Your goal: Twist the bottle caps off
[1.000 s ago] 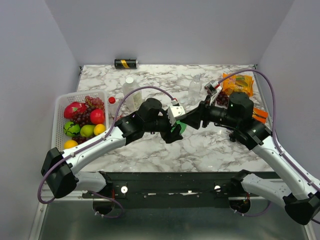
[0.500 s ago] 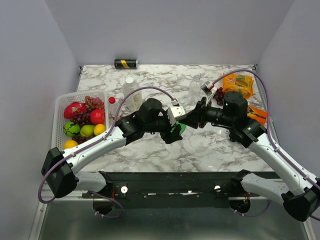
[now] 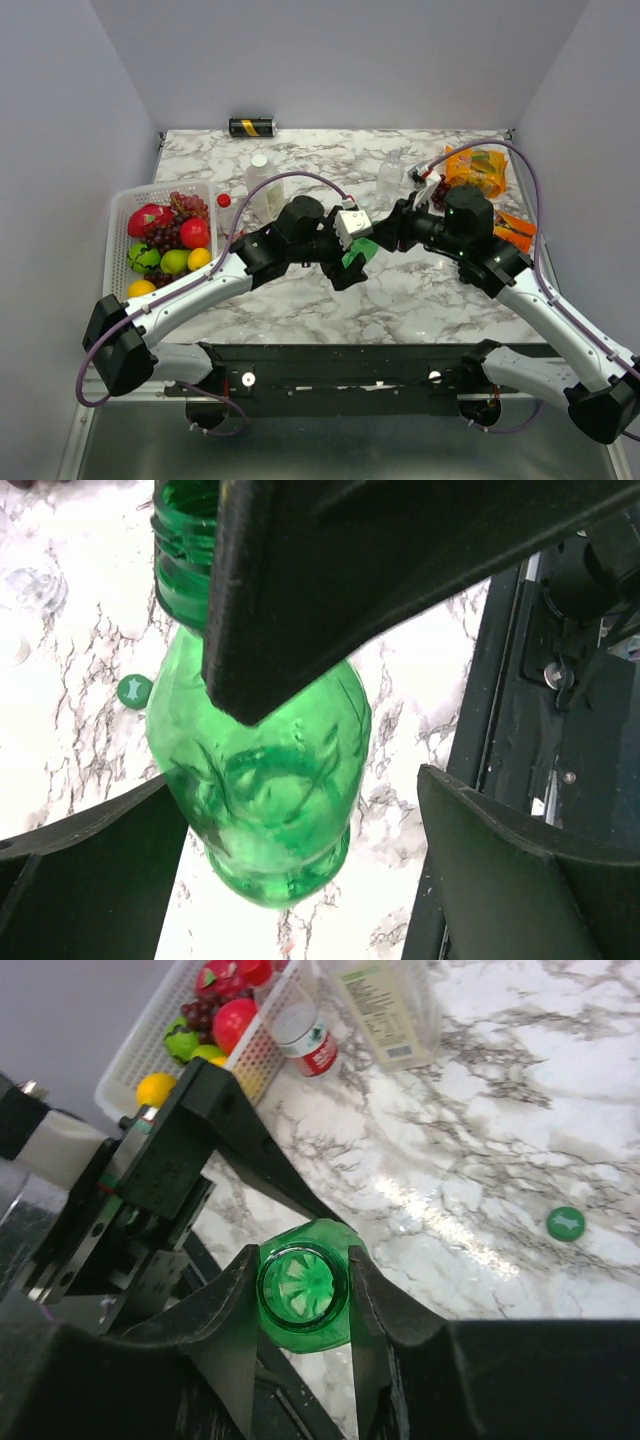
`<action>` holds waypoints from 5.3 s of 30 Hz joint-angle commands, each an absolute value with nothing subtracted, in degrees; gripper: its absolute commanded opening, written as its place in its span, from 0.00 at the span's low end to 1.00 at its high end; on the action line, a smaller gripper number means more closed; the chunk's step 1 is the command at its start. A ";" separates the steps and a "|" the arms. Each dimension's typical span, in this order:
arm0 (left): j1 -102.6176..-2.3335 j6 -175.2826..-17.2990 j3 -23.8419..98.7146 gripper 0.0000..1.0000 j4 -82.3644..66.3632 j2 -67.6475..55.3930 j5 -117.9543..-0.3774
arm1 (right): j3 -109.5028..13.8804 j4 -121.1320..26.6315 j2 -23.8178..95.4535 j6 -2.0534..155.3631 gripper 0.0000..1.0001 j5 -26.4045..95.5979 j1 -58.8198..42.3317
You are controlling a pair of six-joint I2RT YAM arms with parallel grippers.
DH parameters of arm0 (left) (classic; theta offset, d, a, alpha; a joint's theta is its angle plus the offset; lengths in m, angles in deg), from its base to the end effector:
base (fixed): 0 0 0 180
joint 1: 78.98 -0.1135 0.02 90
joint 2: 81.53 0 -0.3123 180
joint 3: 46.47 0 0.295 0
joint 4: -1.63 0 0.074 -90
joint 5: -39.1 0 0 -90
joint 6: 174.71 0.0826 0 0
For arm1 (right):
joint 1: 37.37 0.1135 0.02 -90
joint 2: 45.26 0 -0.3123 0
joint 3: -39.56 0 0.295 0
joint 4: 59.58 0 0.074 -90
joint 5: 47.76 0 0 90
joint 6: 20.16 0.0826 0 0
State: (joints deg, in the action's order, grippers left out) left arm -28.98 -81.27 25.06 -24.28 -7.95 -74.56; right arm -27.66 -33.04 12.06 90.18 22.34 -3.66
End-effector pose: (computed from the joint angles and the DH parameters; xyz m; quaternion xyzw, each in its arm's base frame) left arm 0.2052 -0.2961 0.3323 0.4715 0.7017 -0.3607 0.3939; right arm 0.2234 0.1828 0.3837 -0.1945 0.7725 0.3908 0.4612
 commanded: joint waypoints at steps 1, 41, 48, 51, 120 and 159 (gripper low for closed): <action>-28.53 -80.50 26.79 0.99 -24.16 -9.28 -72.62 | -30.18 -31.24 12.22 85.75 0.01 38.34 -4.50; -43.56 -89.46 22.92 0.99 -18.37 -22.91 -53.54 | -25.35 -52.42 39.72 82.58 0.01 63.33 -7.31; -43.47 -88.84 23.01 0.99 -18.72 -23.09 -52.31 | -24.56 -50.75 39.12 83.38 0.40 63.86 -7.40; -43.47 -89.28 23.19 0.99 -18.81 -22.65 -52.14 | -24.73 -49.87 37.63 83.55 0.55 62.72 -7.31; -74.49 -95.34 24.94 0.99 -18.37 -25.81 -66.44 | -97.61 -35.54 82.37 77.49 0.03 40.22 8.95; -32.84 -74.78 22.31 0.99 -22.06 -18.43 -65.34 | -32.74 -46.26 15.12 95.85 0.01 30.55 0.86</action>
State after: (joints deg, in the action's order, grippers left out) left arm -35.99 -76.57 22.83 -20.10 -20.06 -76.09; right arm -33.96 -39.24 17.54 91.29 31.65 0.65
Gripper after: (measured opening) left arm 0.988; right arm 0.549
